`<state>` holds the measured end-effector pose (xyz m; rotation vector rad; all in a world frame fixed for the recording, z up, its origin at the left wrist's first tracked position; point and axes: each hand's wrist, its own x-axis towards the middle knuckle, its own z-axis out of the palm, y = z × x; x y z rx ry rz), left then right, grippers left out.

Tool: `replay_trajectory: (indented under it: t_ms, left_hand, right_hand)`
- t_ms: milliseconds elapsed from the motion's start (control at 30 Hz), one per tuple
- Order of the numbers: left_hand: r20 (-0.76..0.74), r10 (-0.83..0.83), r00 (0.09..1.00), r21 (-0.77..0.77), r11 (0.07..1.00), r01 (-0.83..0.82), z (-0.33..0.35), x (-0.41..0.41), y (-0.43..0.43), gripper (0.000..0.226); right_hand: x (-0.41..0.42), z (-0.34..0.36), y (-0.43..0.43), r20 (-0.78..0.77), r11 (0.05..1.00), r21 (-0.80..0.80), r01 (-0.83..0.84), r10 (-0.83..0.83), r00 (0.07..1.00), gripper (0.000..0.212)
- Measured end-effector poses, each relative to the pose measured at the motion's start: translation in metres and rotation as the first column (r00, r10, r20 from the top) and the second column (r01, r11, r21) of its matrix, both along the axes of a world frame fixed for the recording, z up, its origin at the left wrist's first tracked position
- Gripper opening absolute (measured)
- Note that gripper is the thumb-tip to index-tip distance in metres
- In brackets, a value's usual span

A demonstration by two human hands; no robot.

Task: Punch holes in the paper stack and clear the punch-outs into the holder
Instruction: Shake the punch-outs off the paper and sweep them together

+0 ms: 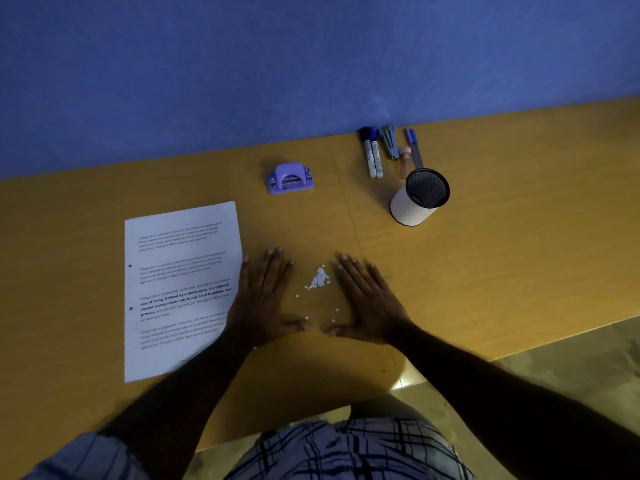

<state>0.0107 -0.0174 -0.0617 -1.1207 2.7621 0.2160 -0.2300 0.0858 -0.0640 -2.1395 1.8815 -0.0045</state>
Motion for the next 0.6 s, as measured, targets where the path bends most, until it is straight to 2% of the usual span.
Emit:
replay_trajectory:
  t_ms: [367, 600]
  left_hand:
    - [-0.026, 0.129, 0.991, 0.033, 0.991, -0.128, -0.008, -0.012, 0.003, 0.125]
    - [-0.010, 0.117, 0.993, 0.043, 0.992, -0.117, -0.008, -0.020, -0.013, 0.129]
  right_hand:
    - [-0.009, -0.007, -0.015, -0.013, 0.999, -0.026, -0.040, 0.040, 0.999, 0.108]
    - [-0.016, -0.002, -0.045, -0.017, 0.982, -0.027, -0.186, 0.185, 0.983, 0.107]
